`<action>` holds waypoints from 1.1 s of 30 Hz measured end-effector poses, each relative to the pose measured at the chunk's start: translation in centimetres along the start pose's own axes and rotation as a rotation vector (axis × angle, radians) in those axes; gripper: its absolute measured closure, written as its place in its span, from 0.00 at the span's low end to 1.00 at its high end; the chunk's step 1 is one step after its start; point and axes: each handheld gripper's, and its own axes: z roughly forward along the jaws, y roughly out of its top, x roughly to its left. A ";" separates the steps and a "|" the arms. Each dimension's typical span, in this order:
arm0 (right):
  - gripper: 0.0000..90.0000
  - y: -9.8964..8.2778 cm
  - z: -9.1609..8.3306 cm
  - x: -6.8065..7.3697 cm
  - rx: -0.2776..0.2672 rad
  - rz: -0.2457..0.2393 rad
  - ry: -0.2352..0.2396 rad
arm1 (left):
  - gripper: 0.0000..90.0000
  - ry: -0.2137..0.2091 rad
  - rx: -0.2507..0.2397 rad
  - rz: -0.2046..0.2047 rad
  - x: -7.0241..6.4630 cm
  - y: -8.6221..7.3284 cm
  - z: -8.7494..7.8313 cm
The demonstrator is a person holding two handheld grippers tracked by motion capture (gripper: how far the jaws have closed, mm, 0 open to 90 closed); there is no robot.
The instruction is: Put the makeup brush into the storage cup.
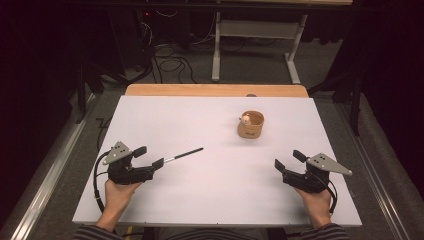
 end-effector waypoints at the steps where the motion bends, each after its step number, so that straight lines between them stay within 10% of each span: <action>1: 0.27 0.0 0.0 0.0 0.000 0.000 -0.001 | 0.21 0.000 0.001 0.001 0.0 0.0 0.0; 33: 0.27 0.0 0.0 0.2 -0.001 -0.010 0.004 | 0.21 0.006 0.001 -0.004 -0.2 0.1 -0.1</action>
